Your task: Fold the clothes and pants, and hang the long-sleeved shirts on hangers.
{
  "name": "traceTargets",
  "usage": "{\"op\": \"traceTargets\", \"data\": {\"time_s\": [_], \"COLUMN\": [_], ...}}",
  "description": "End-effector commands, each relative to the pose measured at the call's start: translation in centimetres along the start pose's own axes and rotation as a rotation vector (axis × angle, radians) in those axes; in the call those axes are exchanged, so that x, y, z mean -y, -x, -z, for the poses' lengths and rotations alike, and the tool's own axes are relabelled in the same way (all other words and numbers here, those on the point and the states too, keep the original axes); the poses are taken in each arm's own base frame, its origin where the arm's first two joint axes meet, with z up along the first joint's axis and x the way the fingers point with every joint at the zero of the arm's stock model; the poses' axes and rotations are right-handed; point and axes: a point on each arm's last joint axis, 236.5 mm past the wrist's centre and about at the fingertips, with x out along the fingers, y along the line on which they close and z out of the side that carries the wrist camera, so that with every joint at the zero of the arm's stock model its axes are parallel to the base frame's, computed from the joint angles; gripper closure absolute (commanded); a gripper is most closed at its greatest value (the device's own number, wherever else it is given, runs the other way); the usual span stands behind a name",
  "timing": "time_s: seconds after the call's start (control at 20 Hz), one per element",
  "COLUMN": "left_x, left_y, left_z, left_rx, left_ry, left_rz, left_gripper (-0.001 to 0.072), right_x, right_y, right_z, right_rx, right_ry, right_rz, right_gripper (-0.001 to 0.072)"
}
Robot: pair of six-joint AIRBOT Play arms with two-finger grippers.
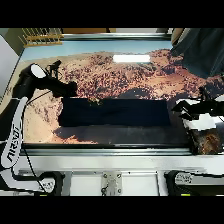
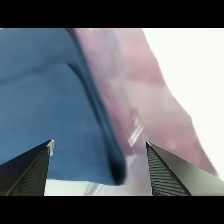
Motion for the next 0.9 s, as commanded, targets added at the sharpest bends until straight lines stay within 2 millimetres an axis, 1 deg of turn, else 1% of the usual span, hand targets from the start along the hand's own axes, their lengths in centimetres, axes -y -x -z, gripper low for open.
{"op": "traceTargets", "data": {"time_s": [0.0, 0.1, 0.25, 0.3, 0.35, 0.45, 0.55, 0.6, 0.7, 0.8, 0.85], "left_x": [2.5, 4.0, 6.2, 6.9, 7.5, 8.8, 10.2, 10.8, 12.4, 14.1, 14.9], "left_y": [-2.9, -3.9, -4.6, -4.9, -5.1, -5.5, -6.3, -6.9, -8.6, -10.7, -11.8], "left_z": [2.5, 2.9, 2.6, 2.6, 2.6, 2.2, 1.8, 1.9, 2.1, 2.1, 2.2], "left_rx": [-0.028, -0.02, 0.018, 0.028, 0.036, 0.073, 0.089, 0.073, 0.024, -0.002, -0.017], "left_ry": [-0.057, -0.094, -0.137, -0.135, -0.138, -0.16, -0.159, -0.171, -0.205, -0.238, -0.256], "left_rz": [0.005, 0.012, 0.029, 0.033, 0.038, 0.052, 0.064, 0.066, 0.071, 0.078, 0.081], "left_gripper": [0.0696, 0.0696, 0.0696, 0.0696, 0.0697, 0.0697, 0.0697, 0.0697, 0.0697, 0.0697, 0.0696], "right_x": [0.2, -1.1, -2.9, -3.5, -4.0, -4.7, -5.1, -5.3, -5.4, -5.6, -5.8], "right_y": [-2.5, -4.1, -6.1, -6.6, -6.9, -7.4, -7.5, -7.1, -5.5, -2.7, -0.8], "right_z": [1.1, 1.1, 1.4, 1.4, 1.5, 1.7, 1.8, 1.7, 1.3, 1.0, 0.7], "right_rx": [-0.085, -0.103, -0.127, -0.13, -0.13, -0.132, -0.135, -0.127, -0.101, -0.08, -0.069], "right_ry": [0.0, -0.012, -0.031, -0.027, -0.014, 0.029, 0.04, 0.046, 0.066, 0.128, 0.161], "right_rz": [-0.093, -0.152, -0.201, -0.208, -0.21, -0.205, -0.204, -0.204, -0.173, -0.11, -0.07], "right_gripper": [0.0074, 0.0075, 0.0076, 0.009, 0.0196, 0.0447, 0.0656, 0.0704, 0.0705, 0.0705, 0.0705]}}
